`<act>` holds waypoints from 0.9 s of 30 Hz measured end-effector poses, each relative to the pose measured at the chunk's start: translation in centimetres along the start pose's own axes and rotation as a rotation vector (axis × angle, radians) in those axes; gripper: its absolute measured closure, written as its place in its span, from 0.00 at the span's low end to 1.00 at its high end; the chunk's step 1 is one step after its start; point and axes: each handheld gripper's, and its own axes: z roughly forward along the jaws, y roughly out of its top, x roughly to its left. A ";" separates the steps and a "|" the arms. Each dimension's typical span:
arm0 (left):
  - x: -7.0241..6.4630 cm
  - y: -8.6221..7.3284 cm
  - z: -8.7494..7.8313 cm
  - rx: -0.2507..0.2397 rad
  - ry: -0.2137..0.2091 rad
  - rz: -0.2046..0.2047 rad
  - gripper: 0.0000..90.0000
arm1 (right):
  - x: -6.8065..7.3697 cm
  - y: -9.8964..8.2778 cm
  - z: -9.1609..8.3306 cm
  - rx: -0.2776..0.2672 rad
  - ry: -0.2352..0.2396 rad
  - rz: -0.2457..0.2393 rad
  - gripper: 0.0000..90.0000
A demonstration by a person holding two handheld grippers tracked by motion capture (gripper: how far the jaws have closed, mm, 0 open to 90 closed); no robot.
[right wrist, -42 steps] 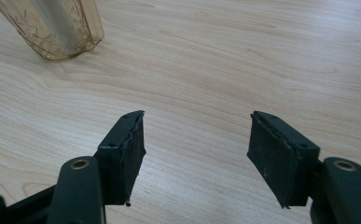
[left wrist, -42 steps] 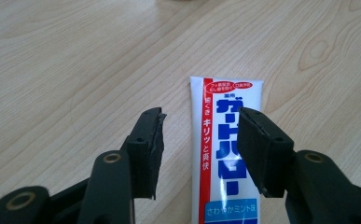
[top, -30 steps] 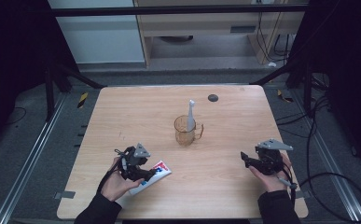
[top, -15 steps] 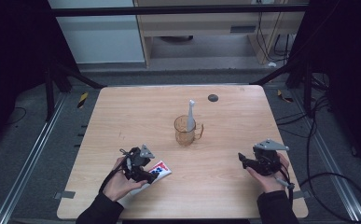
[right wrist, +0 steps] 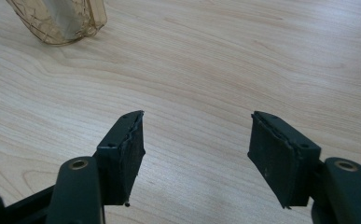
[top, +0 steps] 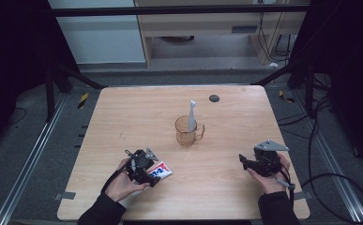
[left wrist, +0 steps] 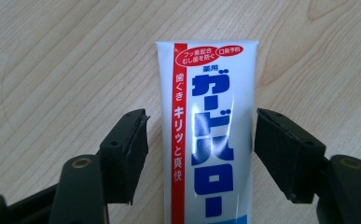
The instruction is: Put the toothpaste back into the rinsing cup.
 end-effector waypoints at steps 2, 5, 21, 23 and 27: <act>0.1 0.1 0.2 0.009 -0.010 -0.002 0.38 | 0.0 0.0 0.0 0.002 -0.001 0.000 0.40; 0.2 0.1 0.4 0.020 -0.023 -0.006 0.40 | 0.0 0.0 0.1 0.005 0.003 0.004 0.40; 0.0 0.7 1.3 0.087 -0.033 0.015 0.45 | 0.4 0.2 0.6 0.013 0.012 -0.008 0.40; 0.0 0.8 1.3 0.090 -0.032 0.011 0.46 | 0.4 0.2 0.6 0.012 0.009 -0.009 0.40; 0.2 0.8 1.2 0.090 -0.044 -0.015 0.53 | 0.2 0.2 0.5 0.010 0.009 -0.002 0.40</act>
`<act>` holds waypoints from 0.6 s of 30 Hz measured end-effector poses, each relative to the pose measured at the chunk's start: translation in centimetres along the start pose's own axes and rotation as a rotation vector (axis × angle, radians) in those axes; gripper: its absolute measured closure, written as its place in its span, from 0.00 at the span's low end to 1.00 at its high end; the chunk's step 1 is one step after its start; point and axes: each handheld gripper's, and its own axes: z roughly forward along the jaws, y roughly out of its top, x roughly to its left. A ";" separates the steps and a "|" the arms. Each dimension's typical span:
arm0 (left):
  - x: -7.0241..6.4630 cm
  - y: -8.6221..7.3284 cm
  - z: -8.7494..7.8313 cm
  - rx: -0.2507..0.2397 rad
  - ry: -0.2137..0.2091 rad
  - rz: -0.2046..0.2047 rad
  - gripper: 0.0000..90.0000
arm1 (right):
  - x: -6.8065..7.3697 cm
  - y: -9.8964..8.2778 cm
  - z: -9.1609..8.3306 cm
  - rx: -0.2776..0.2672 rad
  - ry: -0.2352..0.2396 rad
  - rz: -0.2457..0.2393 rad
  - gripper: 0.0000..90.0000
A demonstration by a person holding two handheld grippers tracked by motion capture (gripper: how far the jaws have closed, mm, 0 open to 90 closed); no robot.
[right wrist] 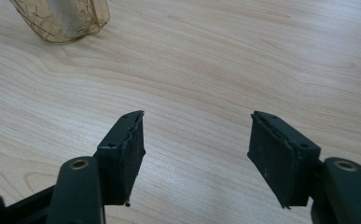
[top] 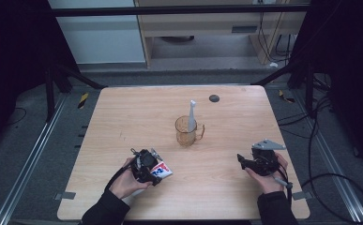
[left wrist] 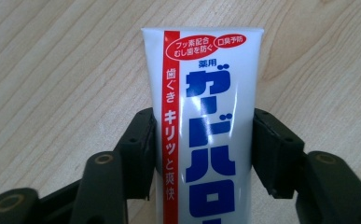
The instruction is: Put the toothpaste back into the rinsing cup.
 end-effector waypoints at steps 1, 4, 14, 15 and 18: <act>0.0 0.0 -0.1 -0.002 -0.002 0.000 0.55 | -0.1 0.0 -0.1 0.001 0.000 0.002 0.40; 0.0 -0.1 -0.5 -0.014 -0.001 -0.014 0.63 | -0.5 0.0 -0.3 -0.007 -0.001 0.008 0.40; 0.5 -0.7 -1.8 -0.096 -0.008 -0.063 0.75 | -2.0 -0.1 -1.4 -0.035 -0.019 0.046 0.39; 0.6 -0.7 -2.2 -0.122 -0.005 -0.071 0.75 | -2.1 -0.1 -1.5 -0.038 -0.021 0.045 0.39; 1.0 -0.9 -3.5 -0.210 0.012 -0.093 0.75 | -2.2 -0.1 -1.5 -0.044 -0.018 0.059 0.39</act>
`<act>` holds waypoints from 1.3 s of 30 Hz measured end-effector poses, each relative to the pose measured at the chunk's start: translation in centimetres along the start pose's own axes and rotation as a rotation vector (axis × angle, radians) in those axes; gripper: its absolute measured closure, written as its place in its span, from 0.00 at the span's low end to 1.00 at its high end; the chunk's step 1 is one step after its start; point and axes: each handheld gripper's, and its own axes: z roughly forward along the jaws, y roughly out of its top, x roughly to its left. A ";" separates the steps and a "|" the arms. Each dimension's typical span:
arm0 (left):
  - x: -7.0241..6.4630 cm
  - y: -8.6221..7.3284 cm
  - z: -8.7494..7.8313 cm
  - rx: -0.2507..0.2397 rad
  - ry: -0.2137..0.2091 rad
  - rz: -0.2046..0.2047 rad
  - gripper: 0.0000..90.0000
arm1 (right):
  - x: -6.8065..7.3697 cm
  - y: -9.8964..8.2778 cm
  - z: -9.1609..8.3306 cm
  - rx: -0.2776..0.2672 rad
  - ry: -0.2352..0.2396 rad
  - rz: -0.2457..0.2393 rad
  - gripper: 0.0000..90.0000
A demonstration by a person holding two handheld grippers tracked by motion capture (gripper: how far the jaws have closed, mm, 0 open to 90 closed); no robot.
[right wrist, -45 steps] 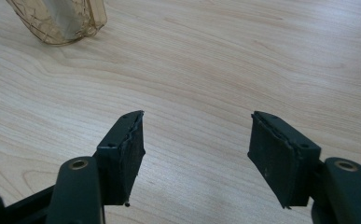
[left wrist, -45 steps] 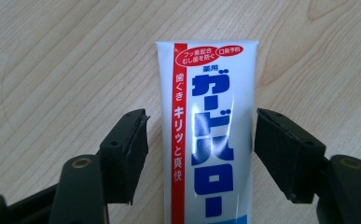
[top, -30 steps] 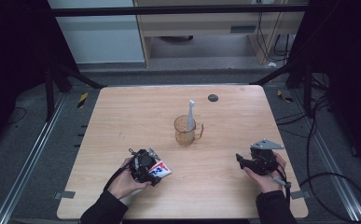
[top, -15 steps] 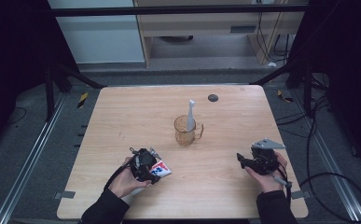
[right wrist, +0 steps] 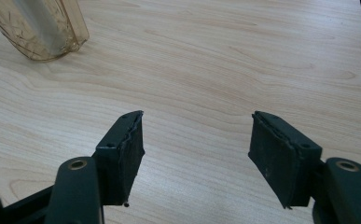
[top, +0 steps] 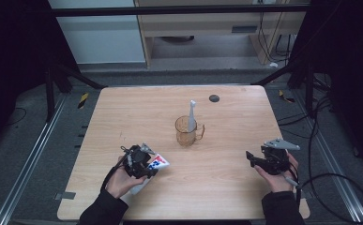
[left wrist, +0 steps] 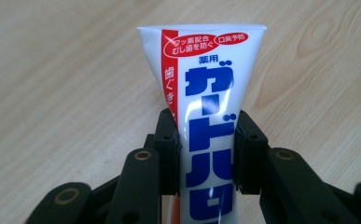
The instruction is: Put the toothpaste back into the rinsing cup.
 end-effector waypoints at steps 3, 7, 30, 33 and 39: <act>0.2 0.0 -1.1 -0.086 0.022 -0.034 0.75 | 0.0 0.0 0.2 -0.003 0.006 -0.002 0.37; 0.4 0.2 -2.0 -0.178 0.062 -0.055 0.75 | 0.1 -0.2 0.4 0.003 0.002 -0.008 0.36; 1.3 6.9 -3.6 -0.536 0.178 -0.128 0.75 | 0.3 -0.5 0.8 -0.018 -0.014 0.018 0.34; 1.4 7.8 -3.4 -0.552 0.185 -0.132 0.75 | 0.5 -0.5 1.0 -0.015 -0.010 0.019 0.33; 1.7 9.0 -2.6 -0.593 0.184 -0.159 0.75 | 0.5 -0.5 1.1 -0.016 -0.007 0.017 0.33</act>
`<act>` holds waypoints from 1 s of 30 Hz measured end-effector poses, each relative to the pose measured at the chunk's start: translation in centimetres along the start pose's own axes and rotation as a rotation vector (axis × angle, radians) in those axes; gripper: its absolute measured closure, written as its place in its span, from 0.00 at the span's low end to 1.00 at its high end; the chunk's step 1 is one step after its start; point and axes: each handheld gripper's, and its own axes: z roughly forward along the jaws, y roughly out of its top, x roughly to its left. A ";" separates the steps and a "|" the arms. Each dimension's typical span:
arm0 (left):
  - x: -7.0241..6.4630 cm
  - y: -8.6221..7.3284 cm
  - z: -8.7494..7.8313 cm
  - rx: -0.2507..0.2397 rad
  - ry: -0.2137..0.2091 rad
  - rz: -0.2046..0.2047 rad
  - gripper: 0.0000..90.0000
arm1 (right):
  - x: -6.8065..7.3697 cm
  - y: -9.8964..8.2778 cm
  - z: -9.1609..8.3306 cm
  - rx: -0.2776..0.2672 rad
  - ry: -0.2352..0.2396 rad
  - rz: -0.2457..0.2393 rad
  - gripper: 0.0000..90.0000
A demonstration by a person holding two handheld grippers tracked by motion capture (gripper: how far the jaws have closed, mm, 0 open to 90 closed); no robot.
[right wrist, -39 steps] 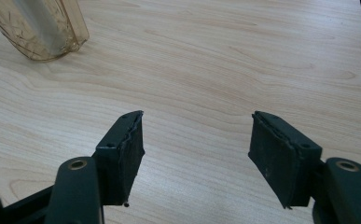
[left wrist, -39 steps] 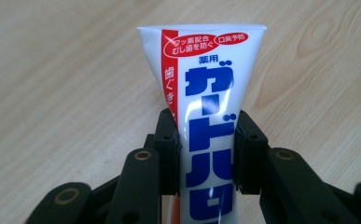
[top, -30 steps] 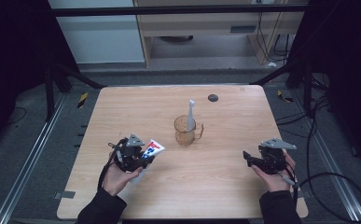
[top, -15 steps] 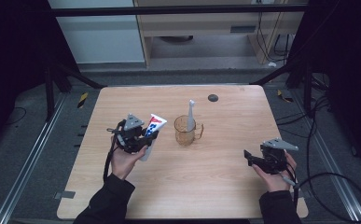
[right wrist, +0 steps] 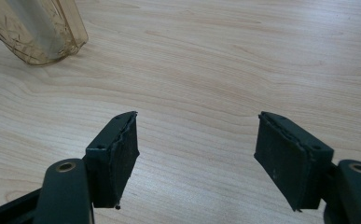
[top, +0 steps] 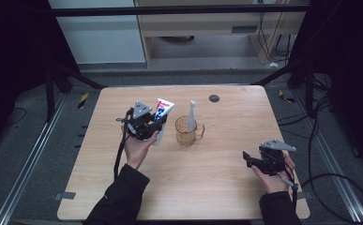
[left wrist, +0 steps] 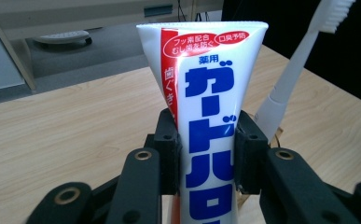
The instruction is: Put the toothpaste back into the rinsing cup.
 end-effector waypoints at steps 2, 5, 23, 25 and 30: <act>0.0 0.3 0.4 -0.014 -0.001 -0.006 0.75 | 0.0 0.0 0.0 0.001 -0.001 -0.003 0.34; -0.1 0.6 0.9 -0.043 -0.006 -0.014 0.75 | 0.1 -0.1 0.1 0.003 0.001 -0.003 0.34; -1.1 2.9 3.8 -0.129 -0.032 -0.022 0.75 | 0.3 -0.2 0.6 0.003 0.014 0.000 0.30; -1.2 3.2 4.0 -0.143 -0.037 -0.033 0.75 | 0.3 -0.2 0.6 0.004 0.015 0.002 0.30; -1.5 3.4 4.6 -0.164 -0.055 -0.028 0.75 | 0.3 -0.3 0.7 0.004 0.016 -0.003 0.30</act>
